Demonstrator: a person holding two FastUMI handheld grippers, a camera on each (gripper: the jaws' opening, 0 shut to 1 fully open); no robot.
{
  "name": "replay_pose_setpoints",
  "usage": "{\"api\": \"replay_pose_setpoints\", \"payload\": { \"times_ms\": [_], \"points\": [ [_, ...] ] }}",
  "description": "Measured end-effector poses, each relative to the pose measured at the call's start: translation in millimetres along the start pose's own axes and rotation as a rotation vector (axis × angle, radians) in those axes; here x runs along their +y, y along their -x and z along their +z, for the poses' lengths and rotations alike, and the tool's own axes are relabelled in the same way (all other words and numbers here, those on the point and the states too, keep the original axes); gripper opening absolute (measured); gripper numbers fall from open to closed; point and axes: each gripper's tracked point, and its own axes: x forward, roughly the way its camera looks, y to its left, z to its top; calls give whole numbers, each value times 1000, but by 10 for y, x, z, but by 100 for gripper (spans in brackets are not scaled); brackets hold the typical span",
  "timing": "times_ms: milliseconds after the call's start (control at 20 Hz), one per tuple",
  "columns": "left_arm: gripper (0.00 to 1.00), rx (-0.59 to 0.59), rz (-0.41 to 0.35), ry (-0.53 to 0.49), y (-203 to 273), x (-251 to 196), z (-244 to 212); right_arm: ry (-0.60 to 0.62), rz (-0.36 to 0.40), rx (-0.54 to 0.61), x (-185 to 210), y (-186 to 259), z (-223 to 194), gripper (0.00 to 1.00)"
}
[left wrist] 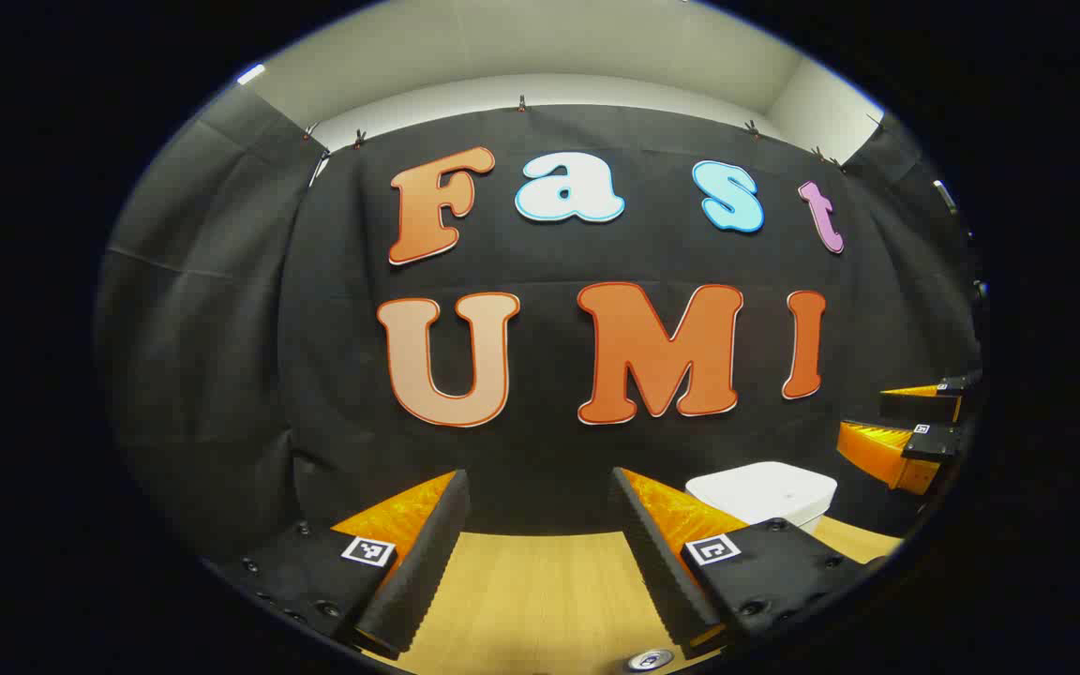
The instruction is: Press the lid of the desktop garbage bin to open it, pick up the crumpled paper on the desktop and throw it into the bin, then pick up the pop can on the desktop and drop it into the bin, and finally close the garbage bin lid.
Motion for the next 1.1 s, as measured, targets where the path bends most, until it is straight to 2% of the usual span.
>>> {"api": "replay_pose_setpoints", "payload": {
  "times_ms": [500, 1100],
  "points": [
    [96, -18, -19, -23, 29, -167, 59, -7, 5, 23, -54, -18, -59, 99],
    [96, -15, -2, -36, 48, -124, 17, 4, 6, 40, -49, -79, -89, 99]
  ]
}}
